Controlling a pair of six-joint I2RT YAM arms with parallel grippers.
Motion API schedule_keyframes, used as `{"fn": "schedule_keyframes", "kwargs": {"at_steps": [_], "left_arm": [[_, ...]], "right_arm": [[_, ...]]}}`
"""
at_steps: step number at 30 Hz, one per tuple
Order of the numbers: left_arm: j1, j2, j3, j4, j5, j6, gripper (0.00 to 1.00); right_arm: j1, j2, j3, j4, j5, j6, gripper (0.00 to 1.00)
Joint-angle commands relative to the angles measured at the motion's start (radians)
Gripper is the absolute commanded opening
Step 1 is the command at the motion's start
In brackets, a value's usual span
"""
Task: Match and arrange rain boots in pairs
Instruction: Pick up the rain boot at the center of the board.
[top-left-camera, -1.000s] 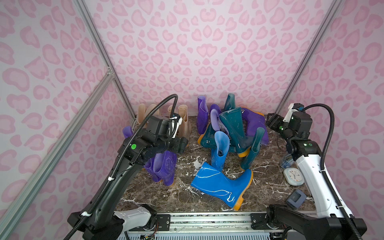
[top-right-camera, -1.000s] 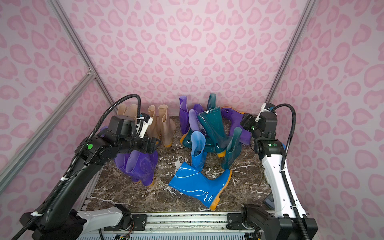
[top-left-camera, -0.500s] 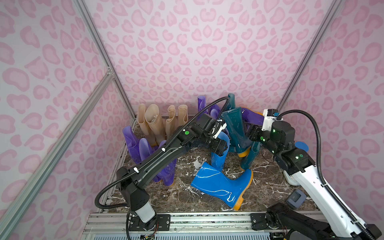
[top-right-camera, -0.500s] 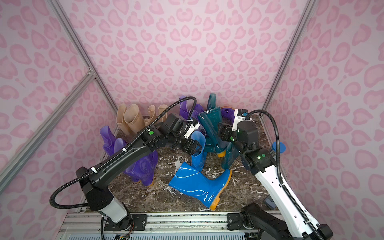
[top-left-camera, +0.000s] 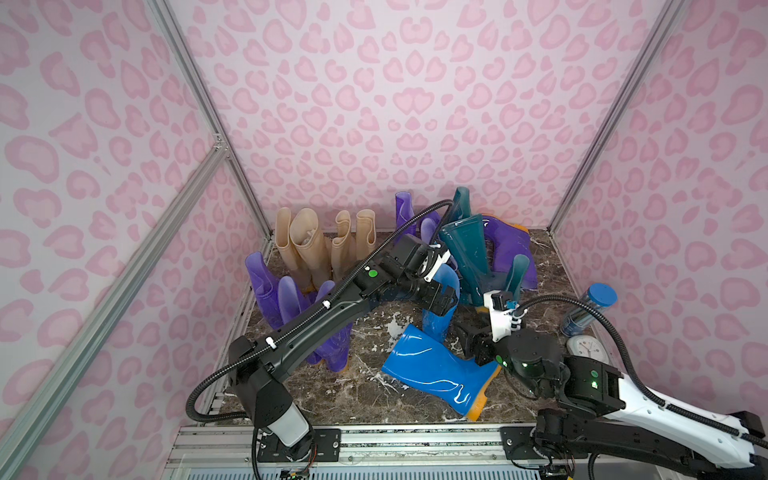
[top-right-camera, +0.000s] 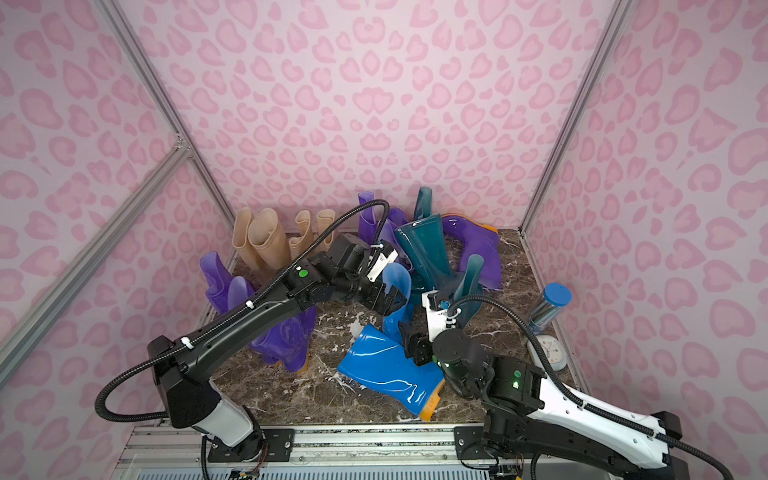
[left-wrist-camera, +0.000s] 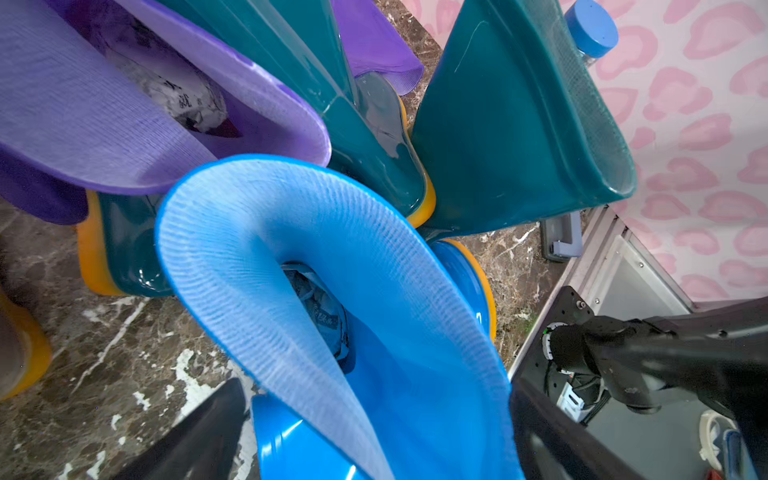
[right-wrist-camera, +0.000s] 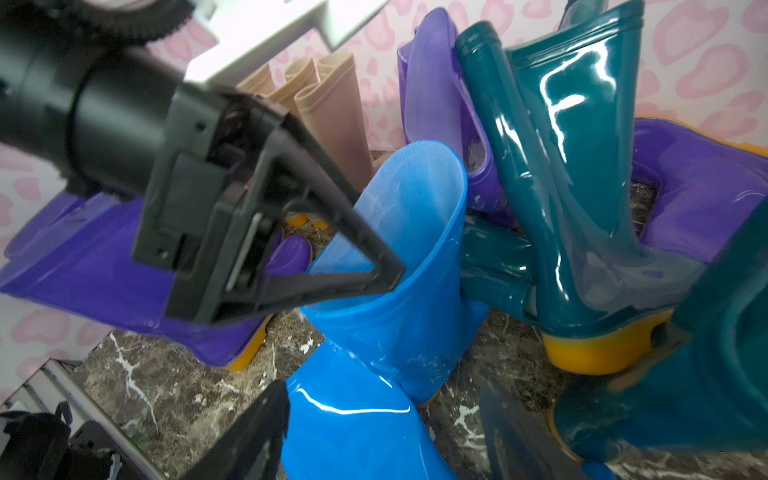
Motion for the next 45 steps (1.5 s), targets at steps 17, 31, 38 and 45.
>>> {"fn": "schedule_keyframes", "kwargs": {"at_steps": [17, 31, 38, 45], "left_arm": [[-0.003, -0.053, -0.091, 0.027, -0.171, 0.073, 0.02], [0.042, -0.094, -0.131, 0.044, -0.1, 0.053, 0.02], [0.047, -0.097, -0.127, 0.051, -0.098, 0.054, 0.02], [0.054, -0.092, -0.11, 0.04, -0.09, 0.066, 0.02]], "right_arm": [[0.338, 0.281, -0.112, 0.079, 0.177, 0.011, 0.77], [0.382, 0.824, 0.054, 0.161, 0.107, -0.23, 0.89], [0.34, 0.991, 0.114, 0.083, 0.264, -0.187, 0.85], [0.314, 0.939, 0.104, 0.066, 0.357, -0.117, 0.36]]}}
